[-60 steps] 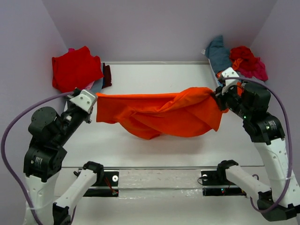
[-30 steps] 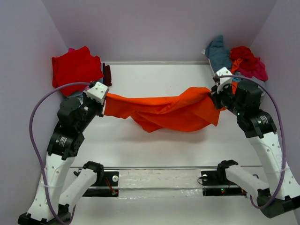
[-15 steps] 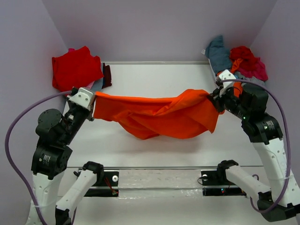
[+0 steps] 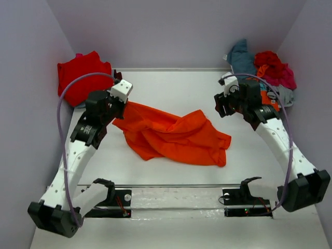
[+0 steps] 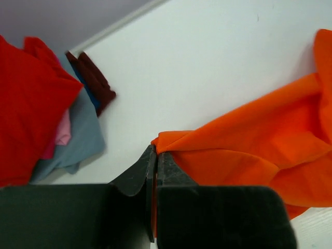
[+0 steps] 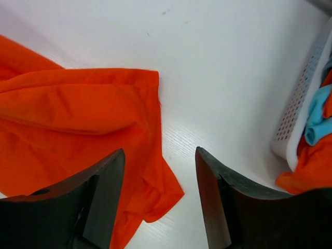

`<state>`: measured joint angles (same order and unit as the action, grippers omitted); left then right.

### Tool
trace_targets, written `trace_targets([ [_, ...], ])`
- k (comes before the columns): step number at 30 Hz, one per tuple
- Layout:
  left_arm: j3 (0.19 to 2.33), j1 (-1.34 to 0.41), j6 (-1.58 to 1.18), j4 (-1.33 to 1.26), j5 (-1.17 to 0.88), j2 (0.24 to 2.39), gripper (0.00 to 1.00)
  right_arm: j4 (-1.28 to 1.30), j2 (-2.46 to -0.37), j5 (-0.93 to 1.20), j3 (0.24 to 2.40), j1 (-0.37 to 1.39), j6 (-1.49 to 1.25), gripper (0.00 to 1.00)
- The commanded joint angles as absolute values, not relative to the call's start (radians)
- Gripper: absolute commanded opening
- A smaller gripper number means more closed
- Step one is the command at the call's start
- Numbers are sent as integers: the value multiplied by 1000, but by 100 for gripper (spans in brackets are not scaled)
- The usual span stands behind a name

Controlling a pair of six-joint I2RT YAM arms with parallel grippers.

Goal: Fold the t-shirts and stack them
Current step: Flatten the tshirt out

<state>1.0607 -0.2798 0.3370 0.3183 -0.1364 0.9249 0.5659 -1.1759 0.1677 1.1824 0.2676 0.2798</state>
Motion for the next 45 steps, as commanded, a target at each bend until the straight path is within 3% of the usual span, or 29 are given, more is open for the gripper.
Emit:
trace_targets([
  [1,1017,-276,318,178,-130,1026,6,488,-1306,118,1216,262,242,64],
  [15,1081,-276,321,129,-164,1330,6,560,-1678,121,1417,262,215,64],
  [28,1061,-276,235,282,-115,1344,7,793,-1882,144,1664,262,115,63],
  [31,1057,-276,253,324,-86,1347,19,833,-1917,192,1697,262,100,62],
  [34,1042,-276,267,330,-69,1364,26,841,-1937,193,1700,262,100,62],
  [35,1034,-276,267,330,-68,1370,35,854,-1945,192,1706,262,104,62],
  [39,1025,-267,265,318,-89,1396,53,851,-1965,210,1686,262,94,62],
  [45,1054,-267,267,325,-118,1437,55,838,-1994,221,1664,262,81,61],
])
